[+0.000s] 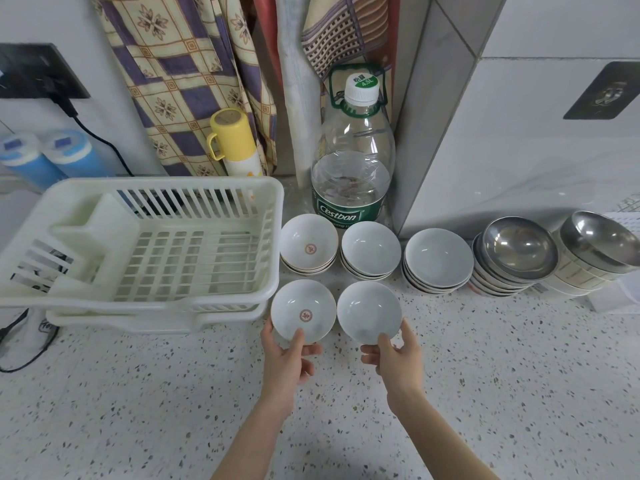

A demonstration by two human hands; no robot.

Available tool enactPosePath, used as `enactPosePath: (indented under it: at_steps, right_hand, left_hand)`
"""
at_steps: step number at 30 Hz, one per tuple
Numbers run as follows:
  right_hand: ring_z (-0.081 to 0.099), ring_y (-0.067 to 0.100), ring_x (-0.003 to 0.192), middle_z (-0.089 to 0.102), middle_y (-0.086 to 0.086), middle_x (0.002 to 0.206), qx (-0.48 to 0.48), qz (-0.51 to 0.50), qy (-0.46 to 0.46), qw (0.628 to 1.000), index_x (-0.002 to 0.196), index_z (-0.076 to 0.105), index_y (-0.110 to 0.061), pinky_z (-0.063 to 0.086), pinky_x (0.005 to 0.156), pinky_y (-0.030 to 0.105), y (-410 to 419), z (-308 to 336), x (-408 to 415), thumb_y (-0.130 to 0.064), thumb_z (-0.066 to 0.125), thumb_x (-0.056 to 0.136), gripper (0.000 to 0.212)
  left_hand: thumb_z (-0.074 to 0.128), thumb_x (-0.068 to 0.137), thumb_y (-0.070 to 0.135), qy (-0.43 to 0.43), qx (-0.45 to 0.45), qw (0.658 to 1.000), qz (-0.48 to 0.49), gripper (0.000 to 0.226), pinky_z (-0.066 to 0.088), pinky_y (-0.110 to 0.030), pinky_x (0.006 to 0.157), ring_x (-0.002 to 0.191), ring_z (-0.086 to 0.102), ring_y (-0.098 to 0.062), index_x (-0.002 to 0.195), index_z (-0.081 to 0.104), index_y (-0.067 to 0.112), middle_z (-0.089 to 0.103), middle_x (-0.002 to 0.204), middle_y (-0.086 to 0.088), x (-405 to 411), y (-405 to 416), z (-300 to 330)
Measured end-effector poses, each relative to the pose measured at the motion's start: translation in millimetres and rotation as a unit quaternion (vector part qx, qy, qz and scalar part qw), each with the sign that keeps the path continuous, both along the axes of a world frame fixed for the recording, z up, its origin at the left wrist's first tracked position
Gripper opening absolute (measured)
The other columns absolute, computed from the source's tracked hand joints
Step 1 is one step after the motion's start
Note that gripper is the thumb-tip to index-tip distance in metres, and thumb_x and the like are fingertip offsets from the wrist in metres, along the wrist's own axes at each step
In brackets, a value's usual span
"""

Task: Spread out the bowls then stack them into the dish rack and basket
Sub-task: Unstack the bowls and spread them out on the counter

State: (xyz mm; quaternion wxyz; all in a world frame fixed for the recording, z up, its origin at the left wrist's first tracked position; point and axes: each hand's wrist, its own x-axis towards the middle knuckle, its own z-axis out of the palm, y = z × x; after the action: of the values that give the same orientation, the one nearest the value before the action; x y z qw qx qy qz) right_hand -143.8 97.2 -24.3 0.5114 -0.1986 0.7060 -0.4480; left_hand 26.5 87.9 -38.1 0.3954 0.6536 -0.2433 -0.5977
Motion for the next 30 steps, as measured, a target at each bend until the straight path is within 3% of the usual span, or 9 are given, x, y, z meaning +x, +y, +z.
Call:
enactPosePath:
  at_steps: [4,7,11,16,21,23,25,28,30]
  right_hand:
    - [0.062,0.017,0.044,0.075,0.008,0.070,0.002,0.023,0.006,1.000,0.146,0.037,-0.032,0.043,0.042,0.018,0,3,-4,-0.018,0.051,0.098,0.052]
    - [0.059,0.010,0.044,0.073,0.001,0.063,0.009,0.036,0.101,0.994,0.148,0.038,-0.026,0.045,0.047,0.023,1,4,-10,-0.029,0.052,0.098,0.052]
    - [0.061,-0.001,0.053,0.065,-0.005,0.053,-0.036,-0.023,0.222,0.974,0.112,0.068,-0.024,0.040,0.049,0.019,-5,15,-24,-0.032,0.053,0.097,0.023]
    - [0.056,-0.001,0.056,0.069,-0.012,0.062,-0.044,0.017,0.200,0.979,0.079,0.069,-0.022,0.039,0.057,0.025,-48,31,-29,-0.026,0.053,0.092,0.021]
    - [0.046,0.018,0.062,0.072,-0.003,0.069,0.042,0.080,0.133,0.987,0.097,0.069,-0.005,0.041,0.061,0.032,-91,27,-26,-0.030,0.052,0.092,0.030]
    - [0.044,0.019,0.061,0.073,0.000,0.070,0.070,0.085,0.113,0.988,0.106,0.063,-0.003,0.038,0.057,0.031,-101,23,-25,-0.032,0.051,0.092,0.034]
    - [0.042,0.017,0.052,0.073,0.001,0.070,0.088,0.083,0.101,0.987,0.104,0.061,-0.001,0.036,0.049,0.028,-109,21,-24,-0.033,0.050,0.093,0.035]
    - [0.040,0.016,0.045,0.073,0.002,0.065,0.099,0.069,0.090,0.989,0.097,0.062,0.001,0.034,0.043,0.024,-118,19,-20,-0.031,0.049,0.093,0.035]
    - [0.040,0.015,0.044,0.071,0.003,0.062,0.099,0.054,0.084,0.990,0.098,0.061,0.001,0.033,0.042,0.023,-122,17,-16,-0.026,0.049,0.093,0.030]
  left_hand:
    - [0.053,0.100,0.038,-0.042,-0.003,0.999,-0.028,0.047,0.041,-0.024,0.042,0.038,0.048,-0.011,0.137,0.026,0.046,0.077,0.079,-0.009,5,2,1]
    - [0.053,0.100,0.034,-0.089,-0.046,0.994,-0.043,0.053,0.041,-0.022,0.039,0.039,0.053,-0.006,0.143,0.024,0.046,0.076,0.086,-0.012,8,4,7]
    - [0.051,0.101,0.034,-0.162,-0.119,0.978,-0.052,0.057,0.045,-0.024,0.039,0.037,0.051,-0.009,0.152,0.025,0.034,0.075,0.074,-0.002,5,-1,15]
    - [0.053,0.100,0.036,-0.128,-0.150,0.979,-0.043,0.068,0.047,-0.023,0.044,0.040,0.051,-0.009,0.155,0.014,0.036,0.075,0.076,0.006,-17,-42,32]
    - [0.051,0.097,0.048,-0.087,-0.053,0.995,0.003,0.068,0.032,-0.020,0.035,0.036,0.047,-0.011,0.152,0.011,0.043,0.077,0.080,0.003,-25,-91,24]
    - [0.050,0.097,0.051,-0.063,-0.024,0.998,0.008,0.046,0.025,-0.018,0.035,0.033,0.044,-0.010,0.137,0.030,0.046,0.077,0.077,0.003,-25,-103,26]
    - [0.049,0.097,0.052,-0.050,0.000,0.998,0.030,0.008,0.021,-0.018,0.038,0.033,0.038,-0.011,0.094,0.052,0.045,0.076,0.074,0.001,-26,-110,27]
    - [0.048,0.101,0.041,-0.053,0.020,0.998,0.039,0.049,0.022,-0.021,0.046,0.051,0.043,-0.019,0.056,0.066,0.053,0.067,0.073,-0.007,-28,-116,30]
    - [0.047,0.102,0.026,-0.038,0.026,0.998,0.045,0.061,0.027,-0.020,0.049,0.072,0.050,-0.025,0.057,0.064,0.062,0.069,0.060,0.008,-28,-122,30]
